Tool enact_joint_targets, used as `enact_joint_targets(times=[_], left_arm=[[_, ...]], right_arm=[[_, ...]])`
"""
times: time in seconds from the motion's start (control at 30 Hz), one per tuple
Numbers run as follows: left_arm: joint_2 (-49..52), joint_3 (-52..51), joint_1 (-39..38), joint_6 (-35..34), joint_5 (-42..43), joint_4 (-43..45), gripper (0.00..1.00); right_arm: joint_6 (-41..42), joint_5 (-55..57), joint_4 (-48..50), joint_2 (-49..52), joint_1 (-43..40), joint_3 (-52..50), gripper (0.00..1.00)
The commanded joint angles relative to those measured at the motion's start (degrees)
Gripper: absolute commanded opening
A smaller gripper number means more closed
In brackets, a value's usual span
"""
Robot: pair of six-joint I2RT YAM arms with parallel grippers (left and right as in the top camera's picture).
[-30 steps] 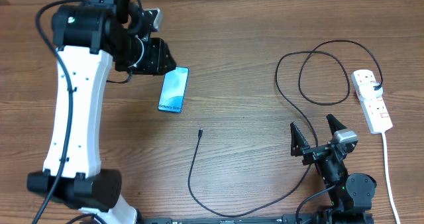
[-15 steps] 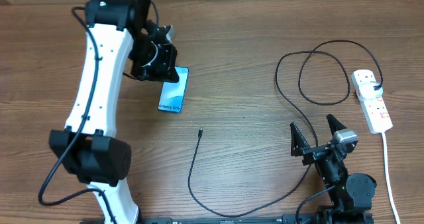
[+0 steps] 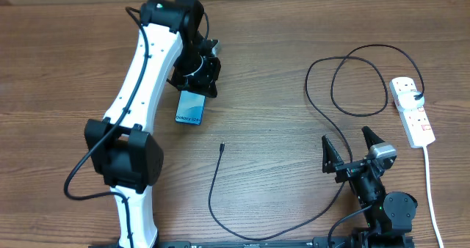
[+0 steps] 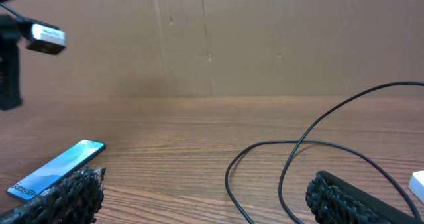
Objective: Plug charger to phone and switch on socket
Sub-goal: 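Lower the left gripper onto the phone's top edge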
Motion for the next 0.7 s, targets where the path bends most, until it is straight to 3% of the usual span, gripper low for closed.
enact_joint_targets(times=[0.0, 0.2, 0.37, 0.67], left_arm=[[3.1, 0.0, -0.3, -4.6, -4.0, 2.2, 0.04], [7.5, 0.0, -0.4, -11.0, -11.5, 8.7, 0.06], [12.7, 0.1, -0.5, -12.3, -16.0, 11.0, 0.12], [20.0, 0.1, -0.5, -12.4, -16.1, 11.1, 0.19]], right_arm=[[-0.4, 0.5, 0.3, -0.6, 0.4, -0.6, 1.00], [-0.4, 0.5, 0.3, -0.6, 0.4, -0.6, 1.00], [-0.4, 0.5, 0.3, -0.6, 0.4, -0.6, 1.00], [-0.4, 0.5, 0.3, -0.6, 0.4, -0.6, 1.00]])
